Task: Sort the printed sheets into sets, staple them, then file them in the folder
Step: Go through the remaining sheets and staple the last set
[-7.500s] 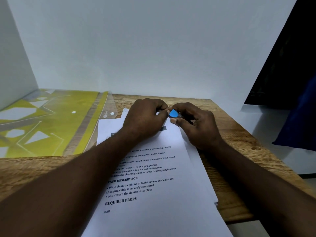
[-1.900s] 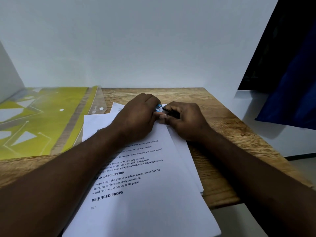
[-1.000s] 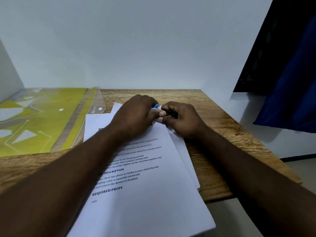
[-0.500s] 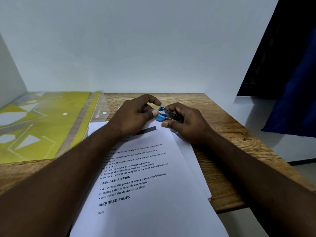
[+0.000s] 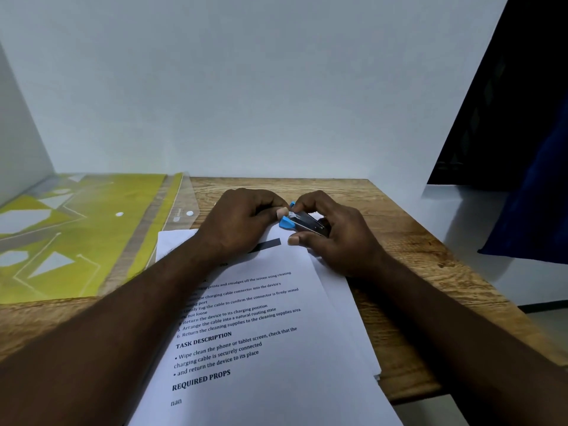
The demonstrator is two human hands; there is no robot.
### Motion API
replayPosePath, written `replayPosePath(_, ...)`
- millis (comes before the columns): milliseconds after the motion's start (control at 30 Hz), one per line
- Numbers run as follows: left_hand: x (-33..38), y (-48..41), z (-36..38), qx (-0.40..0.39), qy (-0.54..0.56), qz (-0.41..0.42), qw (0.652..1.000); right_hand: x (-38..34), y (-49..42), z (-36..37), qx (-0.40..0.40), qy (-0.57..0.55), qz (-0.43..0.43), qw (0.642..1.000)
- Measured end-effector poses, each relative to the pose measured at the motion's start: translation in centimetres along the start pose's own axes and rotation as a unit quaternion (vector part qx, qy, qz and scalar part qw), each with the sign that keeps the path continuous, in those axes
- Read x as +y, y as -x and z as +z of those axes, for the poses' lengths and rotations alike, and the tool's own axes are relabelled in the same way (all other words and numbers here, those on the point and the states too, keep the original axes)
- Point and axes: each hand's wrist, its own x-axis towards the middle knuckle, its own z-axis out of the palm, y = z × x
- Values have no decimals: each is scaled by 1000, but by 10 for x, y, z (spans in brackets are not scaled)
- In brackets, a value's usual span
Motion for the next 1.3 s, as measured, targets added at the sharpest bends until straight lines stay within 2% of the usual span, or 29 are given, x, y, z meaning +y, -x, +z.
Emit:
replayPosePath(233,8,0,7,16,-59,-4,998,-3,-2,5,59,75,-49,994)
replayPosePath(467,11,-1,7,24,-46,-18,999,-3,-3,2,117,110,-113,981)
replayPosePath(633,9,0,7,13,2,-35,999,-9,-3,2,120,109,-104,981)
replayPosePath(800,9,1,7,6,56,-41,998,-12,-4,2,105,57,-97,988)
replayPosePath(1000,13,1,12,14,40,-54,998,-9,-6,5,89,47,-96,990)
replayPosePath(1300,15,2,18,21,-52,-18,998,-6,-5,4,32,3,-65,997)
